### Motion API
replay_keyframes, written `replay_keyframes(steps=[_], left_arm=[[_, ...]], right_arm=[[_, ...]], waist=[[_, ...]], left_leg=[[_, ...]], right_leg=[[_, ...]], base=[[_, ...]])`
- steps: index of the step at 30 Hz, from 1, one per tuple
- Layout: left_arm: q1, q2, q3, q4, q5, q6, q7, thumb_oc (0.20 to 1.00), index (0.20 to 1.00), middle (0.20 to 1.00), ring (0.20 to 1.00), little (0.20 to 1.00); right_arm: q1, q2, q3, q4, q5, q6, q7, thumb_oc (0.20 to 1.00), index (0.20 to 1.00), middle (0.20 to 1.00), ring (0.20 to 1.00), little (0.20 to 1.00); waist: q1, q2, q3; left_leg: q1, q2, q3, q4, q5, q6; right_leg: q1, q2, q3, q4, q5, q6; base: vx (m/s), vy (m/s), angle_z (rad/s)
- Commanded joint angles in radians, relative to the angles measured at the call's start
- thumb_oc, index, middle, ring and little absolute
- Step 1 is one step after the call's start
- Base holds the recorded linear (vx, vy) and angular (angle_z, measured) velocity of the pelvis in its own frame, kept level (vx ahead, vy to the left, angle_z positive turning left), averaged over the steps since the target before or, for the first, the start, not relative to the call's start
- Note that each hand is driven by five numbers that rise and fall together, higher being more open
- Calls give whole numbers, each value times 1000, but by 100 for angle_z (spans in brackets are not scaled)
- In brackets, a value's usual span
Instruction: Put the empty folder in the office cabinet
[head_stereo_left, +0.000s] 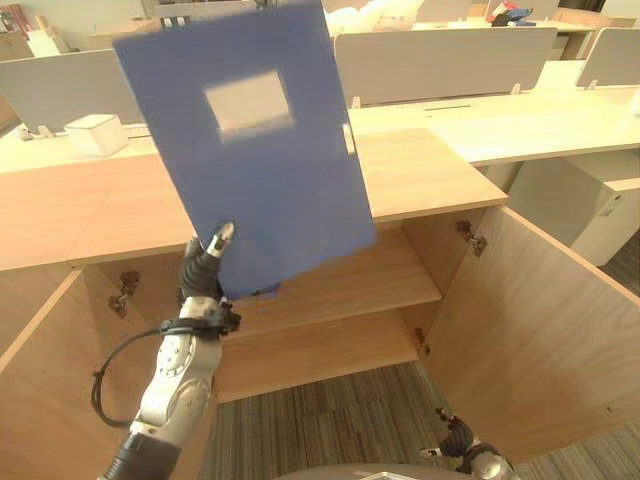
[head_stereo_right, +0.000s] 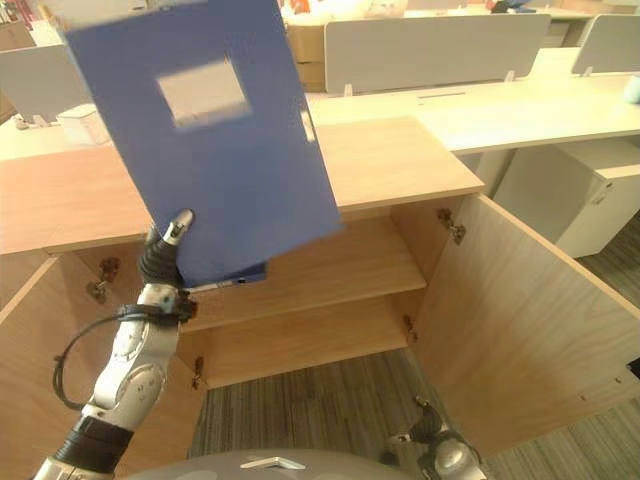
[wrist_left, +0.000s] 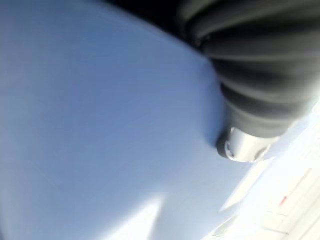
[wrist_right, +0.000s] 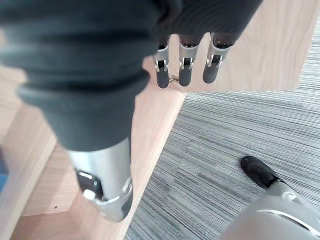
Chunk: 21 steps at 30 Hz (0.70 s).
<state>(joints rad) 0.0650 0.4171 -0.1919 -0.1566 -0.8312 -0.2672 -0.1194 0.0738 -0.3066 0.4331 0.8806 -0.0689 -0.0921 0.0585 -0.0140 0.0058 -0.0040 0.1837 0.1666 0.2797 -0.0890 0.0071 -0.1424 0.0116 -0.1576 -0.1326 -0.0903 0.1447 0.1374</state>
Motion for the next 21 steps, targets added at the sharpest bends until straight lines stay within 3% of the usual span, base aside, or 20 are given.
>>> replay_keyframes(steps=[1, 7, 9, 11, 15, 21], left_arm=[[-77, 24, 35, -32, -97, -28, -79, 200, 200, 200, 200, 200], [-12, 35, 41, -21, -127, 0, -112, 200, 200, 200, 200, 200], [12, 54, 62, -15, -135, 8, -137, 200, 200, 200, 200, 200], [12, 54, 61, -15, -135, 8, -137, 200, 200, 200, 200, 200], [43, 101, 99, -14, -125, 17, -179, 200, 200, 200, 200, 200], [63, 98, 138, -9, -96, 7, -174, 200, 200, 200, 200, 200]], right_arm=[[-58, -33, 3, -44, 47, -67, 13, 1000, 1000, 1000, 1000, 1000], [-38, -74, -13, -226, 119, -89, 41, 1000, 1000, 1000, 1000, 1000], [-25, -122, -40, -373, 171, -103, 66, 1000, 1000, 1000, 1000, 1000], [-23, -124, -41, -377, 172, -100, 67, 1000, 1000, 1000, 1000, 1000], [-9, -242, -138, -709, 311, -124, 123, 1000, 1000, 1000, 1000, 1000], [-44, -274, -255, -869, 425, -152, 91, 1000, 1000, 1000, 1000, 1000]], waist=[[3, -28, 12], [9, -34, 19], [8, -36, 22], [9, -36, 22], [5, -39, 20], [8, -39, 17]], left_leg=[[-42, 7, -64, 2, -11, 17], [-44, 4, -63, 2, -10, 19], [-45, 3, -62, 2, -9, 20], [-44, 3, -62, 2, -10, 20], [-46, 1, -62, 2, -10, 23], [-44, 2, -59, 2, -12, 26]], right_leg=[[76, -57, 0, 8, -71, 42], [74, -59, 2, 10, -70, 45], [73, -62, 2, 10, -69, 46], [73, -62, 2, 10, -69, 46], [67, -64, 2, 13, -68, 48], [68, -66, 1, 13, -67, 49]], base=[[0, 0, 0], [0, 0, 0], [0, 0, 0], [0, 0, 0], [0, 0, 0], [0, 0, 0]])
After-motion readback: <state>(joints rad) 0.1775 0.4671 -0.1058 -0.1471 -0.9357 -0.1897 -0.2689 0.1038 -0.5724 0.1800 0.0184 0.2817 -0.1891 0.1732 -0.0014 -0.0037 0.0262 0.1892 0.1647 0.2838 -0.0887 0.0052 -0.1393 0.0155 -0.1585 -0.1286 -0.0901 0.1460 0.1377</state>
